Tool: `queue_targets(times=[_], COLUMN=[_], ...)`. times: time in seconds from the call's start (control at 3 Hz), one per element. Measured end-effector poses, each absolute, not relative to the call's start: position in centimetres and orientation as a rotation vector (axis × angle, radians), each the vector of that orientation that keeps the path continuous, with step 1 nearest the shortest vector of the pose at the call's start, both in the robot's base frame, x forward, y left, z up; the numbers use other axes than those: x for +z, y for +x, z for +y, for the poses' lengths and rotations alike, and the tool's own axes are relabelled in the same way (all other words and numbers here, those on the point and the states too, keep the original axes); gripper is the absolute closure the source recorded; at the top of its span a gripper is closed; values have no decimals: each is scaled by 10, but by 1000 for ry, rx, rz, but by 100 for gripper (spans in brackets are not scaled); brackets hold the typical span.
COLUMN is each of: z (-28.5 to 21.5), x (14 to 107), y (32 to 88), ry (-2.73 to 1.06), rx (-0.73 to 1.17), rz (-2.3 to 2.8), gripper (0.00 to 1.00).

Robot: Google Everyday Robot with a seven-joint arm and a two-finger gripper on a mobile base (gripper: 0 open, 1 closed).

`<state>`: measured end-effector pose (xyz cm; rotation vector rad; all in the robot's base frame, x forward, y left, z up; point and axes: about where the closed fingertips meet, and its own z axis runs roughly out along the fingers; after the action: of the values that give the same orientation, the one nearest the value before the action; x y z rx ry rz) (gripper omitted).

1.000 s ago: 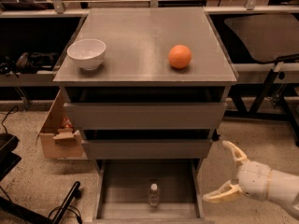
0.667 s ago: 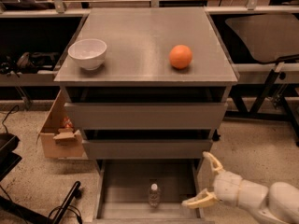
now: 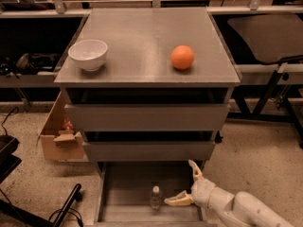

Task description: Pick water bottle from bottom drawer and place on counter

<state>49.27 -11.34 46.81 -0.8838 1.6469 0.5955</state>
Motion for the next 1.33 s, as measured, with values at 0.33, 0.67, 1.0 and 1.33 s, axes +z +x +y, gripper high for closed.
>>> queue_targets(times=[0.33,0.67,1.0,1.33], z=[-101,-71,-53,-35], x=[413,367,347,321], y=[509,521,526,529], ry=[-830,-818,-837,-846], rx=[593,636,654,669], rz=[1657,1636,1628,1638], gripper=[0,0,0,0])
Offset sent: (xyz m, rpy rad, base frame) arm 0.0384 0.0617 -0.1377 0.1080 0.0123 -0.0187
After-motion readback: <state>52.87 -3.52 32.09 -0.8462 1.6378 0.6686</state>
